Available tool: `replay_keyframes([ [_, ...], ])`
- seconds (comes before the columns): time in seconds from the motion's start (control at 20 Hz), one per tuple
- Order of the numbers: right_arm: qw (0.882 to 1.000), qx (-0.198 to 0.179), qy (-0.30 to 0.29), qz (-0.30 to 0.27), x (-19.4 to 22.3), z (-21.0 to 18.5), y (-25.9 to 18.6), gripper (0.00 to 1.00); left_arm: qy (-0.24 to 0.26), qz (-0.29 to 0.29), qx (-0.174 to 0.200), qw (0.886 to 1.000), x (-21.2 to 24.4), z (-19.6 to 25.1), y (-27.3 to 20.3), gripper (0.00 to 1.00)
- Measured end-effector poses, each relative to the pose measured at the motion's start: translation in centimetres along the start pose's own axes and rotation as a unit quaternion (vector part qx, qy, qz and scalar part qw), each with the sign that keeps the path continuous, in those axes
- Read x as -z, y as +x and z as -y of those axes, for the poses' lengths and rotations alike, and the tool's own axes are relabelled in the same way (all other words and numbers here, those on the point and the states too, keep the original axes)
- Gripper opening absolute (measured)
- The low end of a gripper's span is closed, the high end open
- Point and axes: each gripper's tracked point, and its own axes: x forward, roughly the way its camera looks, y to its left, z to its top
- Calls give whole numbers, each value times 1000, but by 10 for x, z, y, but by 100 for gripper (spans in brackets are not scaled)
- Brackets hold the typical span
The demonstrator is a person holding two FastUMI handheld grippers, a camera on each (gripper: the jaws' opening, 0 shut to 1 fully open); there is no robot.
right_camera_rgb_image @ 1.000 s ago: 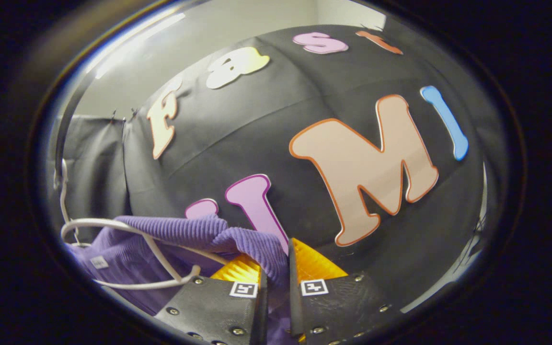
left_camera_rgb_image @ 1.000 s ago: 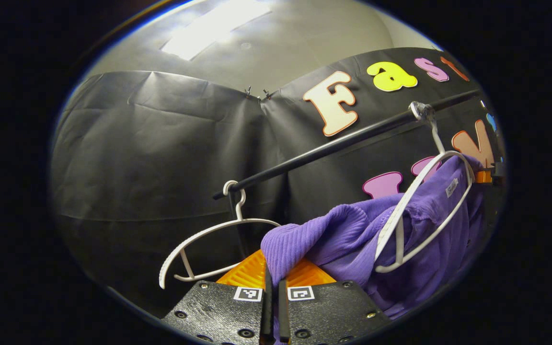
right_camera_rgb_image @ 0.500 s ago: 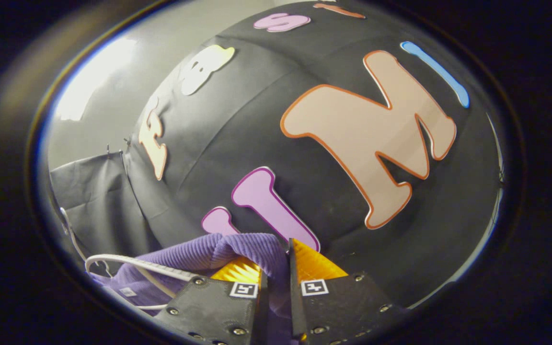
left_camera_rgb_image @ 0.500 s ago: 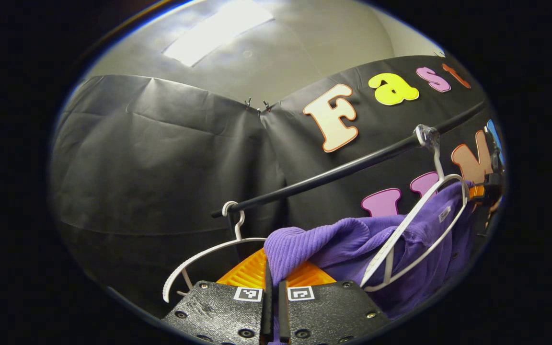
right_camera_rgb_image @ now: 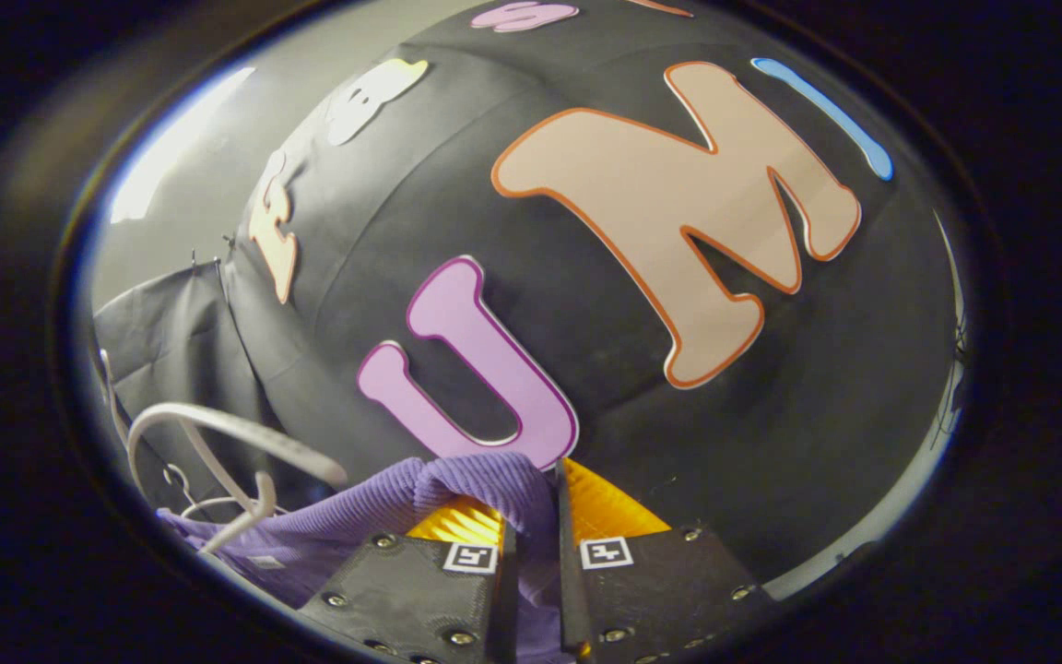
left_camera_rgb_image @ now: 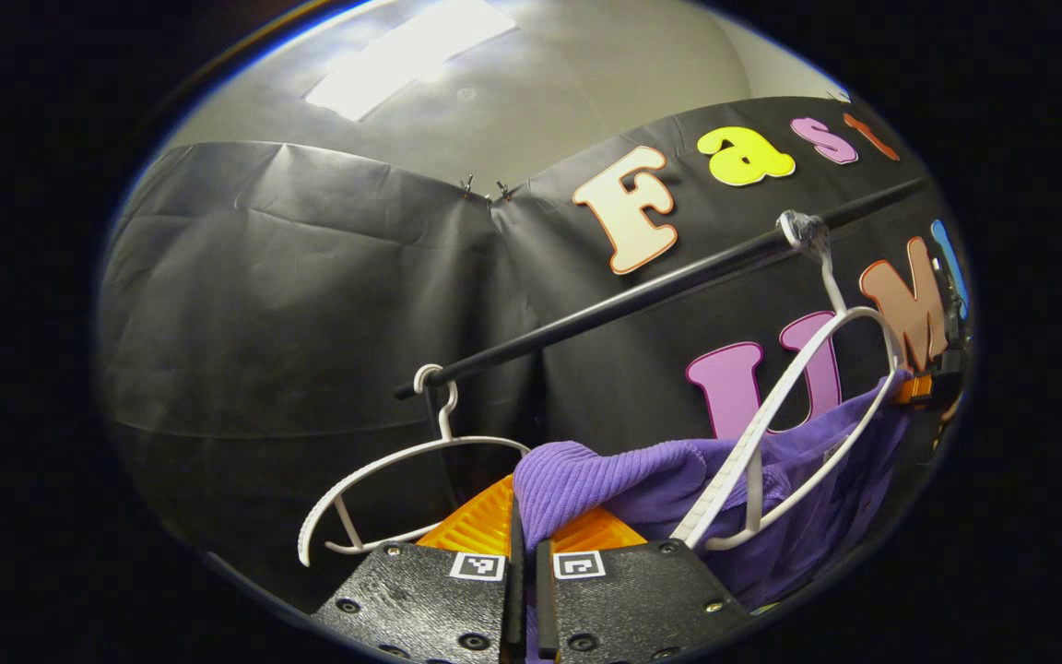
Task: Grasp the clothes on the hanger with both hands and then place them into the laundry hamper below.
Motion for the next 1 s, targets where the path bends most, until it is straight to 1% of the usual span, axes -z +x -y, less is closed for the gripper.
replay_keyframes([
  [0.15,999,5,-30,-21,22,8,-14,18,5,-23,-4,1000,21,-5,-8,5],
  [0.2,999,4,-34,-27,28,9,-18,18,6,-30,-7,999,28,-7,-13,2],
  [0.25,999,5,-39,-34,34,10,-22,18,7,-37,-10,999,33,-8,-16,2],
  [0.3,998,4,-44,-40,40,11,-26,18,9,-45,-12,999,41,-9,-18,5],
  [0.35,998,5,-48,-46,45,12,-31,18,11,-53,-14,998,48,-10,-22,2],
  [0.4,997,4,-49,-52,51,12,-35,18,17,-59,-14,998,55,-10,-26,5],
  [0.55,996,3,-56,-68,69,12,-50,18,46,-80,-7,996,78,-3,-40,5],
  [0.7,994,-2,-71,-83,84,8,-64,18,59,-105,15,993,101,21,-57,5],
  [0.9,991,-20,-79,-106,107,-8,-83,18,37,-132,59,989,119,71,-73,5],
  [1.0,989,-34,-75,-120,123,-20,-93,18,21,-138,91,986,125,103,-80,5],
])
